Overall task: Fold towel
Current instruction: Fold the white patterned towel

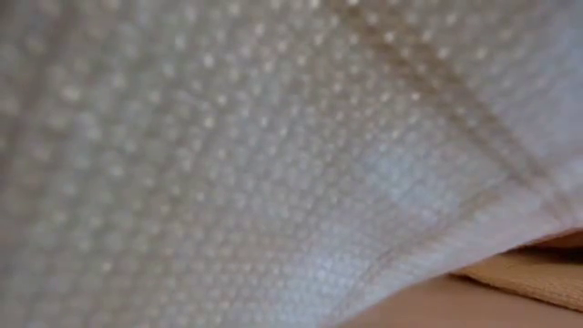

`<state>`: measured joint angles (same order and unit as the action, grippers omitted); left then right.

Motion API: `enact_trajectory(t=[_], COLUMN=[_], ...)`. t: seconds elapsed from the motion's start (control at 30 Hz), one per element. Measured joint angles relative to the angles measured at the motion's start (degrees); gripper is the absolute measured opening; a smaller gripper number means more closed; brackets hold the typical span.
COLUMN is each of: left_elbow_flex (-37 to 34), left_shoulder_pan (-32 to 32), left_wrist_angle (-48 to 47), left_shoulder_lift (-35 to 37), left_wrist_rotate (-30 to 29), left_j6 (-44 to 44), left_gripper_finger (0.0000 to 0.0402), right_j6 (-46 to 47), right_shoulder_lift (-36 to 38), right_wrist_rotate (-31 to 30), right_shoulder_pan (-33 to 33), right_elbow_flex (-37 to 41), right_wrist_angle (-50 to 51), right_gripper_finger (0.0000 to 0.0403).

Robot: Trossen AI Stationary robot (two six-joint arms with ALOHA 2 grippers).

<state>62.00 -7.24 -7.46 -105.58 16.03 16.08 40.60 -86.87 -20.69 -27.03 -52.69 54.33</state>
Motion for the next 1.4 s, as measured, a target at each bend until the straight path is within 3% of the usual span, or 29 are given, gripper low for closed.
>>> enact_trajectory(t=[0.17, 0.27, 0.57, 0.77, 1.1, 1.27, 1.4], left_elbow_flex=[0.00, 0.00, 0.00, 0.00, 0.00, 0.00, 0.07], left_shoulder_pan=[-1.45, -1.99, -1.46, -0.48, -0.40, -0.40, 0.13], left_wrist_angle=[0.52, 0.52, 0.52, 0.73, 5.83, 10.74, 15.56], left_shoulder_lift=[0.00, 0.00, 0.00, 0.51, 6.97, 14.39, 18.31], left_wrist_rotate=[0.00, 0.00, -3.79, -10.74, -21.86, -21.72, -15.28], left_j6=[0.00, 0.04, 0.15, 1.57, 9.65, 13.26, 14.03], left_gripper_finger=[0.0156, 0.0156, 0.0156, 0.0156, 0.0156, 0.0156, 0.0156], right_j6=[-4.99, -8.03, -14.09, -15.78, -26.97, -30.04, -31.46], right_shoulder_lift=[0.00, 0.00, 2.53, 4.91, 5.79, 5.79, 5.63], right_wrist_rotate=[4.60, 4.59, 6.11, 2.53, 2.69, 4.22, 5.39], right_shoulder_pan=[4.01, 4.96, 5.05, 4.79, 5.61, 7.40, 9.01], right_elbow_flex=[3.94, 4.35, -0.08, -10.98, -27.91, -30.46, -30.50], right_wrist_angle=[-4.96, -7.28, -4.21, 7.05, 8.92, 8.91, 8.96], right_gripper_finger=[0.0206, 0.0181, 0.0012, 0.0004, 0.0001, 0.0001, 0.0001])
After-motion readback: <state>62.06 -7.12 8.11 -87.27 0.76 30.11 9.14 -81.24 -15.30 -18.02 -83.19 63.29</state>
